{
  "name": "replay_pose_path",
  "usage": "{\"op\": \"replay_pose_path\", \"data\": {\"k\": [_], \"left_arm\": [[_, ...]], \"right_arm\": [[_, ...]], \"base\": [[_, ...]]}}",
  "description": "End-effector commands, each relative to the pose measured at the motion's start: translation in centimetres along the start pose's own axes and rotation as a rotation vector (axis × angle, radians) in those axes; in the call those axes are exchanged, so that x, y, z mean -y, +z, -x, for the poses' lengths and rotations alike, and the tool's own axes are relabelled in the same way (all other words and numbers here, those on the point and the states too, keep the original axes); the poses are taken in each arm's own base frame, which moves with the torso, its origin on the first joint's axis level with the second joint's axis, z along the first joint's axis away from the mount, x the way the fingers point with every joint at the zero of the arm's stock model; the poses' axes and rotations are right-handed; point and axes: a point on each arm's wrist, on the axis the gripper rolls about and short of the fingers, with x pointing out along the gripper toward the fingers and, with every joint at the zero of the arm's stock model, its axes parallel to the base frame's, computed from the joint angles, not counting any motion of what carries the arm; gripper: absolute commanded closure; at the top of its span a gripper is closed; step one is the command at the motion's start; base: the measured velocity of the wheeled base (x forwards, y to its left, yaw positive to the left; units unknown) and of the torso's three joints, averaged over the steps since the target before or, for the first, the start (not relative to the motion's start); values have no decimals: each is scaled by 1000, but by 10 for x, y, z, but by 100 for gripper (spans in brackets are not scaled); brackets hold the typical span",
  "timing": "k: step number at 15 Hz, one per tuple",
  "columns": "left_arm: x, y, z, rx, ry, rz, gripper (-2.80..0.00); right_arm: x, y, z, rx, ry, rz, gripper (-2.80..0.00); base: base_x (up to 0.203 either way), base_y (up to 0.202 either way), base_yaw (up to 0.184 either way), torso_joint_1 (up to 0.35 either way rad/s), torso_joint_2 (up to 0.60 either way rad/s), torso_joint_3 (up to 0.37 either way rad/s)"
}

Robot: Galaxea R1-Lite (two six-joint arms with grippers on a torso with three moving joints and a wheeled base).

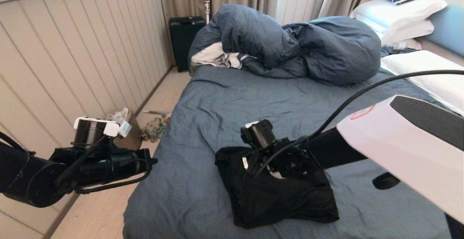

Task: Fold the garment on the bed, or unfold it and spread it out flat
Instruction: Fold the black T-shirt

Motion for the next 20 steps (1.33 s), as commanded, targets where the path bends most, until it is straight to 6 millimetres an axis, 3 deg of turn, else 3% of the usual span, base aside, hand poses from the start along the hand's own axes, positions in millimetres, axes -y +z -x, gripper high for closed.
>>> {"op": "replay_pose_path", "data": {"k": [1,6,8,13,16,20], "left_arm": [[0,-1,1,-2,-1,3,0],[-1,-2,-1,-8,2,4,0],[-2,-3,-2,-13,3,5,0],[-2,-3,-4,-15,5,6,0],[-2,-3,-4,-15,5,6,0],[-2,-3,-5,-18,4,6,0]], "right_arm": [[11,-19,12,-30,-14,8,0],[16,-78,11,-108,-23,31,0],[2,-111,11,-157,0,70,0],[-35,-153,42,-162,110,203,0],[-34,-145,54,-114,134,195,0],[-23,-79,61,73,136,82,0]], "base": [[0,0,0,0,0,0],[0,0,0,0,0,0],[0,0,0,0,0,0],[0,0,0,0,0,0],[0,0,0,0,0,0],[0,0,0,0,0,0]]}}
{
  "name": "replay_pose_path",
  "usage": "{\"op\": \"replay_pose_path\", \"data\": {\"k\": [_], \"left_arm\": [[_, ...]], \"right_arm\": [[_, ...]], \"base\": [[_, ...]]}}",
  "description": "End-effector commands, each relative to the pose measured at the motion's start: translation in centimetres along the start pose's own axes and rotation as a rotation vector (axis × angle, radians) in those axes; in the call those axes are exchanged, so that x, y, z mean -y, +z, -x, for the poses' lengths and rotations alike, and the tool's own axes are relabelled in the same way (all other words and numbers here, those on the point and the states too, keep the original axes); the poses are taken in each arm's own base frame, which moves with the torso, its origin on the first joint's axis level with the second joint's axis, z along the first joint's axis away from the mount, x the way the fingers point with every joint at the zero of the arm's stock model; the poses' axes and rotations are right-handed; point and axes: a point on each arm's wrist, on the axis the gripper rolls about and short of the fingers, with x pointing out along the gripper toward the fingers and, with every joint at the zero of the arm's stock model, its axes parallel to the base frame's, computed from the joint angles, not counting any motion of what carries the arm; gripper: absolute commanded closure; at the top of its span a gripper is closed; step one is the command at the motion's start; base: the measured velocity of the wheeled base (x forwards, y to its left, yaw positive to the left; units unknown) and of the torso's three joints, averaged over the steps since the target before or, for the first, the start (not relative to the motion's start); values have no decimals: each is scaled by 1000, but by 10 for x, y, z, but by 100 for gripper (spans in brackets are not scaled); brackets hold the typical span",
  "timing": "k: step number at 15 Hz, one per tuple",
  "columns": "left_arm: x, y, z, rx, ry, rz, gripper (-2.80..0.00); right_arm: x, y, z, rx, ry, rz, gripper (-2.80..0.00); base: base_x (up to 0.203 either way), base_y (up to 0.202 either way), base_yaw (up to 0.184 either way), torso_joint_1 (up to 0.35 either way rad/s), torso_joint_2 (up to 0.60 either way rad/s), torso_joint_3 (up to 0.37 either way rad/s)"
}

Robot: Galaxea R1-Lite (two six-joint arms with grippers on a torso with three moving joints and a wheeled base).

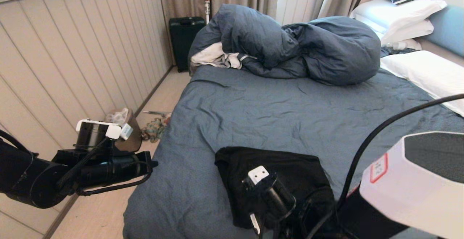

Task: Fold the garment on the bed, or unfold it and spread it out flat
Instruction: Fold the black T-shirt

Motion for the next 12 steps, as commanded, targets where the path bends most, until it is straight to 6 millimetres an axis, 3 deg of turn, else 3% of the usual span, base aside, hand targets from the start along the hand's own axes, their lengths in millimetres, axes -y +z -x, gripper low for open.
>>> {"op": "replay_pose_path", "data": {"k": [1,3,5,8,12], "left_arm": [[0,-1,-1,-3,-1,3,0],[-1,-1,-2,-4,1,3,0],[0,-1,-2,-1,-2,2,0],[0,0,-2,7,-6,-1,0],[0,1,-1,12,-7,-1,0]], "right_arm": [[3,35,6,114,8,-58,0],[-3,61,-11,162,6,-75,0],[-15,69,-42,141,-2,-66,0],[-27,75,-74,124,-10,-49,0],[-27,87,-121,117,-63,-70,0]], "base": [[0,0,0,0,0,0],[0,0,0,0,0,0],[0,0,0,0,0,0],[0,0,0,0,0,0],[0,0,0,0,0,0]]}}
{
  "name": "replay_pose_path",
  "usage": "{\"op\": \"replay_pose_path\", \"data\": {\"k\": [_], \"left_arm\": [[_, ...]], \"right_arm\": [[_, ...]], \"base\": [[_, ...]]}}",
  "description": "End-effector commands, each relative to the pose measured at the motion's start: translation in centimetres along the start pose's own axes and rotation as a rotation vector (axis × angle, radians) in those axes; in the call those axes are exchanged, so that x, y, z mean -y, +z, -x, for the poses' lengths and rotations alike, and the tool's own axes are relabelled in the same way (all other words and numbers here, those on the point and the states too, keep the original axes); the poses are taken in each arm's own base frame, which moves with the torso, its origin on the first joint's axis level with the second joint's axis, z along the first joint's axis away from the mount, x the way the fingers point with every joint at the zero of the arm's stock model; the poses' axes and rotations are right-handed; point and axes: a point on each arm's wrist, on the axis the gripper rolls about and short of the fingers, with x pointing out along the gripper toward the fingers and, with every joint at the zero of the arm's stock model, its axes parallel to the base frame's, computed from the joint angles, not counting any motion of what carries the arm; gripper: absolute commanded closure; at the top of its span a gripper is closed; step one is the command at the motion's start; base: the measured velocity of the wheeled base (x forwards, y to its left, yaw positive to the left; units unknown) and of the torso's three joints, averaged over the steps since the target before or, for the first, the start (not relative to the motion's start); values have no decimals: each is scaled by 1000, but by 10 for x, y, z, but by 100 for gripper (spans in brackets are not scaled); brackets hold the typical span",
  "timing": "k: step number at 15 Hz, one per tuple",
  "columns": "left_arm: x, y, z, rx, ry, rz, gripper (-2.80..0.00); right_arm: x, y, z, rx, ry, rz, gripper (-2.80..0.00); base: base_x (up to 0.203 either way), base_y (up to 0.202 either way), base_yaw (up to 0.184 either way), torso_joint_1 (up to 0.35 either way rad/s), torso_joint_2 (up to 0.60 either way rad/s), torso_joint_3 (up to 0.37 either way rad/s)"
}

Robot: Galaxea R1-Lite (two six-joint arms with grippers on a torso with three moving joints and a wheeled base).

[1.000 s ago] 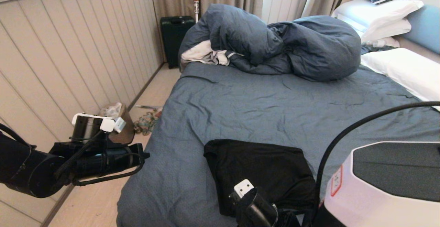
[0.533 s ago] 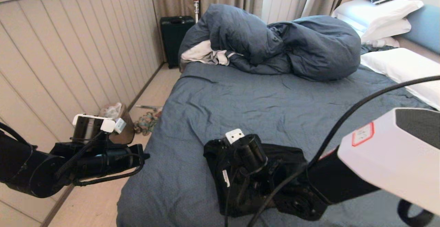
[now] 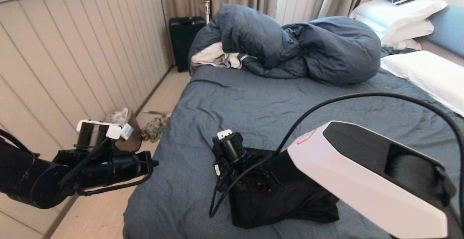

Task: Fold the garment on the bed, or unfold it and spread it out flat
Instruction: Fold the black T-shirt

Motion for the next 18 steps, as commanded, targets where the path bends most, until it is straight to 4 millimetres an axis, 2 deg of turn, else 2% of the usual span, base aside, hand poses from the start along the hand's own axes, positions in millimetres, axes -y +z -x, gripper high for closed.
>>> {"op": "replay_pose_path", "data": {"k": [1,5,10,13,16,18], "left_arm": [[0,1,0,4,-3,2,0],[3,-5,-4,-20,-6,-5,0],[3,-6,-4,-17,-11,-6,0],[3,-6,-2,-16,-11,-7,0],[3,-5,-3,-12,-11,-7,0],[6,-3,2,5,-19,-11,0]], "right_arm": [[-2,-6,-24,1,-34,-9,0],[-9,3,-25,33,-31,-11,0],[-45,-10,-36,-12,12,47,0],[-56,-4,-34,-28,28,74,0],[-50,19,-18,-3,25,58,0],[-37,38,9,22,23,38,0]], "base": [[0,0,0,0,0,0],[0,0,0,0,0,0],[0,0,0,0,0,0],[0,0,0,0,0,0],[0,0,0,0,0,0],[0,0,0,0,0,0]]}}
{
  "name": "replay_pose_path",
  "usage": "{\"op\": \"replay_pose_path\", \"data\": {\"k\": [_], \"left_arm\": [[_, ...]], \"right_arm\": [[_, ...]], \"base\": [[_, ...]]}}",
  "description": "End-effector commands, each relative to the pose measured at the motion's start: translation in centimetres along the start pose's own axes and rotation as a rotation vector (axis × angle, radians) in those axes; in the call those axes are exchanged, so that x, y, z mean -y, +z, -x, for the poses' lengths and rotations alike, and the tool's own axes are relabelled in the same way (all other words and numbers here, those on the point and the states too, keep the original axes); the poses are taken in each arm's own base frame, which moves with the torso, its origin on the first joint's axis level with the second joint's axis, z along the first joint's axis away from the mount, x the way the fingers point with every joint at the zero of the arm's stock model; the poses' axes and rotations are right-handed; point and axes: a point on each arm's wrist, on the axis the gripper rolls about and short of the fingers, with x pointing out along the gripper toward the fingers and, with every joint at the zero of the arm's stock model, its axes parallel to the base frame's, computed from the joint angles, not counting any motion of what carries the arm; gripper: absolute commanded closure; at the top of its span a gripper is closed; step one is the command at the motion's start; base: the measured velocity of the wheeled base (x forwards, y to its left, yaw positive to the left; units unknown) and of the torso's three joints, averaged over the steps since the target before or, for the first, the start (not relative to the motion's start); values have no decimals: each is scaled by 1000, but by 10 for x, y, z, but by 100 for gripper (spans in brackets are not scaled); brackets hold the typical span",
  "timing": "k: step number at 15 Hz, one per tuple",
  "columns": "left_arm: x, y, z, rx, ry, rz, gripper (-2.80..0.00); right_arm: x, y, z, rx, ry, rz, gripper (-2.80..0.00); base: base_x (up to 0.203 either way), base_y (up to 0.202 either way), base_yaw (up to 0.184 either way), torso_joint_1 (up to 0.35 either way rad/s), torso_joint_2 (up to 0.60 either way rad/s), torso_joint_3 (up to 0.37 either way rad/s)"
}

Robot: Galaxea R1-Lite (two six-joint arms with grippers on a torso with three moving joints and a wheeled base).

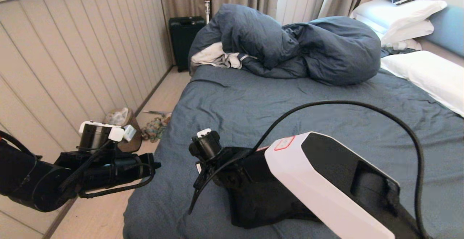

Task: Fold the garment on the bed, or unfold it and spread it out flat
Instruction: Fold the black T-shirt, then unford the black T-shirt

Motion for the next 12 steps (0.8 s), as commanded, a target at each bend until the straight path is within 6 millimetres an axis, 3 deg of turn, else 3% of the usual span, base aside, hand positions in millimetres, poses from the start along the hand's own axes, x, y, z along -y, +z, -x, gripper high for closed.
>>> {"op": "replay_pose_path", "data": {"k": [1,4,7,10,12], "left_arm": [[3,5,6,26,-13,-1,0],[12,19,22,97,-47,-17,0],[28,35,83,247,-94,-73,0],[44,26,160,368,-128,-178,0],[45,0,208,384,-135,-221,0]], "right_arm": [[17,28,37,53,0,-33,0],[69,58,108,114,-32,-94,0],[138,66,200,201,-87,-169,0],[190,38,299,310,-129,-226,0],[214,-3,357,350,-165,-242,0]], "base": [[0,0,0,0,0,0],[0,0,0,0,0,0],[0,0,0,0,0,0],[0,0,0,0,0,0],[0,0,0,0,0,0]]}}
